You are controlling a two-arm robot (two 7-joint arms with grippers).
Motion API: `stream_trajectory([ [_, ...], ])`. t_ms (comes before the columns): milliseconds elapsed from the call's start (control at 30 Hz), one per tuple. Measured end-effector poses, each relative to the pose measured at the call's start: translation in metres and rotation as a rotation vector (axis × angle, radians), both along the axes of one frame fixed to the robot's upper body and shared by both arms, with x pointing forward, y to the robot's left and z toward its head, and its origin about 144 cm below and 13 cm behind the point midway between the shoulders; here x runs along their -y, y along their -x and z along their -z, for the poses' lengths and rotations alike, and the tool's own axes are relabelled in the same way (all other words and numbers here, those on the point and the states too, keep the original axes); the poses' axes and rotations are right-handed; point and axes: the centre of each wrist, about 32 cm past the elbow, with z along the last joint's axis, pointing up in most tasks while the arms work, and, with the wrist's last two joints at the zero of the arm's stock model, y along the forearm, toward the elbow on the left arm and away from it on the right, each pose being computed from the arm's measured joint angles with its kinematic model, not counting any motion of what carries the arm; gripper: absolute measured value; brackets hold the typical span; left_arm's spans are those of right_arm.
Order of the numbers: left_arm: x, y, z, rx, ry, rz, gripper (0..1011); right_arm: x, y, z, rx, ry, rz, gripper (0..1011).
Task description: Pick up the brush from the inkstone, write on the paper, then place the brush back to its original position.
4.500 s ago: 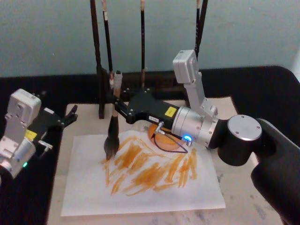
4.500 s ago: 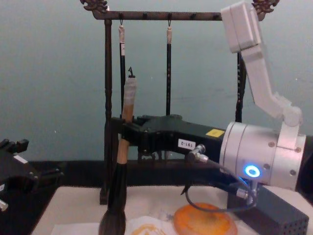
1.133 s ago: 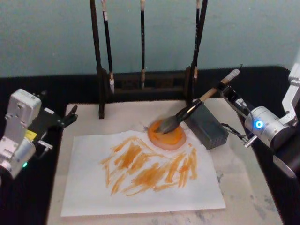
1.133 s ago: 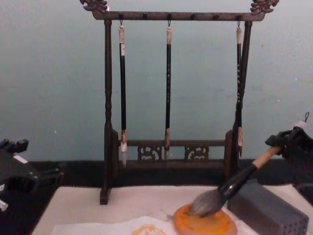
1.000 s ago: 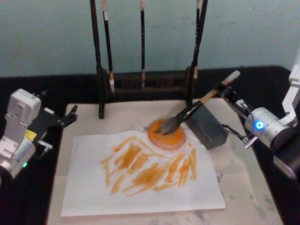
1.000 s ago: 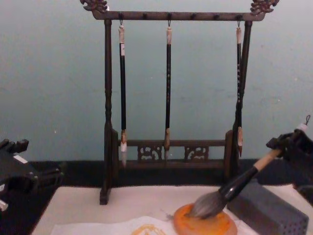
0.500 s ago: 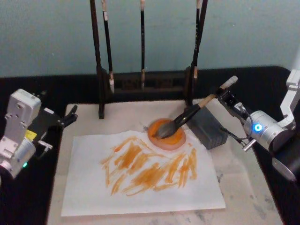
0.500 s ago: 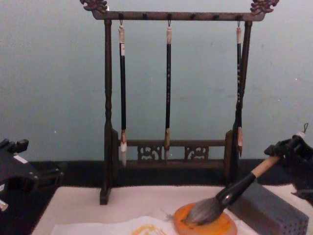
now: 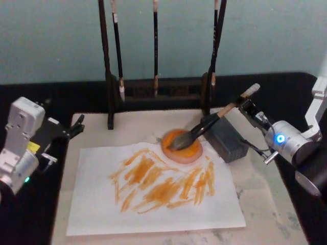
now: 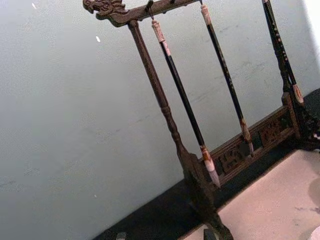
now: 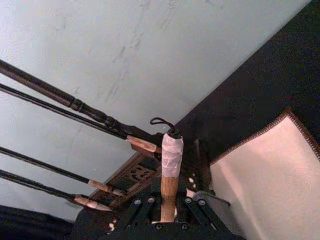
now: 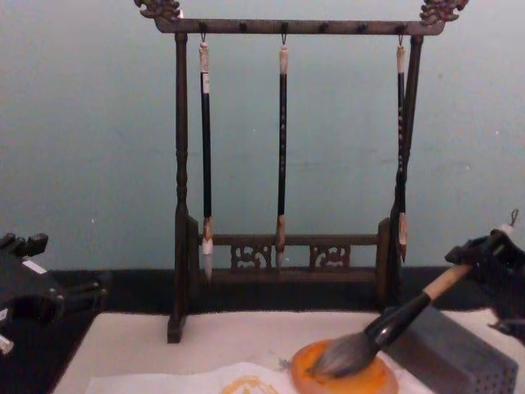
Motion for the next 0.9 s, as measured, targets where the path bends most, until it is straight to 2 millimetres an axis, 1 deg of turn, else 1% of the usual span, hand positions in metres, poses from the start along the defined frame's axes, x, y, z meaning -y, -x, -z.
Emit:
stream_trajectory([
  [467, 0.0000, 0.0000, 0.0000, 0.000, 0.000, 0.000, 1001, 0.0032, -0.0066, 0.0035, -0.002, -0.001, 0.003, 164],
  [900, 0.0000, 0.0000, 0.0001, 0.000, 0.000, 0.000, 1001, 0.0046, -0.0086, 0.0067, -0.006, 0.012, -0.001, 164],
])
